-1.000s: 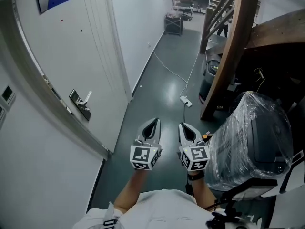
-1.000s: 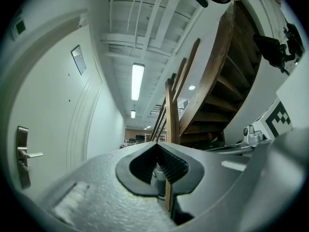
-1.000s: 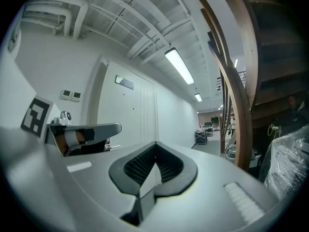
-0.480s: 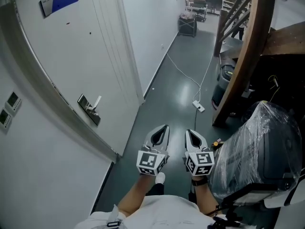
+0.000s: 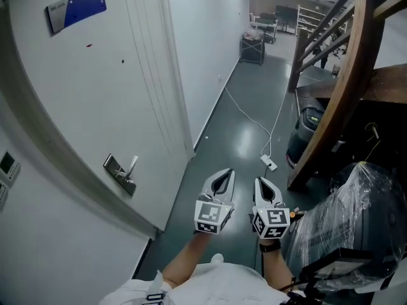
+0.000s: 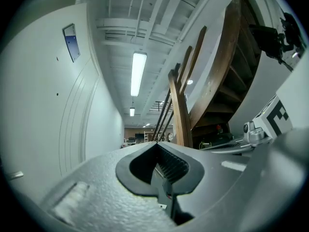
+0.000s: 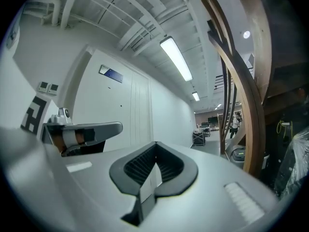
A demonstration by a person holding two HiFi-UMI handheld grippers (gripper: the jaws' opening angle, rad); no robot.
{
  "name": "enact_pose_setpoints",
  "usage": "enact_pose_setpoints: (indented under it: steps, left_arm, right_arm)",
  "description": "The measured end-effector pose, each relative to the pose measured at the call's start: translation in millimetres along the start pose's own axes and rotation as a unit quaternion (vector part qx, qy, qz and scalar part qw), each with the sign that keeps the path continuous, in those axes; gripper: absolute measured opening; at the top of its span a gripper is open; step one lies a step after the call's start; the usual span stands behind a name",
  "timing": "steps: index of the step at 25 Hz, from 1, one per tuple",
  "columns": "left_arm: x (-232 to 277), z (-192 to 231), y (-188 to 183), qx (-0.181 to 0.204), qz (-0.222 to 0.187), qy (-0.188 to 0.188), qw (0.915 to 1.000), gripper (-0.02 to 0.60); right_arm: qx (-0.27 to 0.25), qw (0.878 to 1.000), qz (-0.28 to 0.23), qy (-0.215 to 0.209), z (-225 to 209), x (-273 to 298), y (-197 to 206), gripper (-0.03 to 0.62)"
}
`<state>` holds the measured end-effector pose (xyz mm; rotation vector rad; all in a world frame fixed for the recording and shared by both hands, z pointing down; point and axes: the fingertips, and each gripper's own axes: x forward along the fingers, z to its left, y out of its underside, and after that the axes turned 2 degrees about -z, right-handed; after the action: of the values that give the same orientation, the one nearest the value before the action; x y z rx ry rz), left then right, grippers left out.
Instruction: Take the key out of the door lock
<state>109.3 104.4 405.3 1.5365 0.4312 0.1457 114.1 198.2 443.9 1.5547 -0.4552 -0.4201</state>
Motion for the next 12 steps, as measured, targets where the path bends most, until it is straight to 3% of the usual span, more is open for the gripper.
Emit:
enact_pose_setpoints:
  steps: [4,12]
  left_arm:
    - [21.4,17.8,6.9,-0.041,-0.010,0.042,0.9982,-0.001]
    - [67.3,56.7,41.5,-0.064,0.014,0.040,0.9970,0.000]
  right_arm:
    - [-0.001,1.000,0.000,0.015,-1.7,39.2,3.3,-0.006]
    - [0.003,0.999,0.025,0.032,-23.9,95.0,23.3,-0.008]
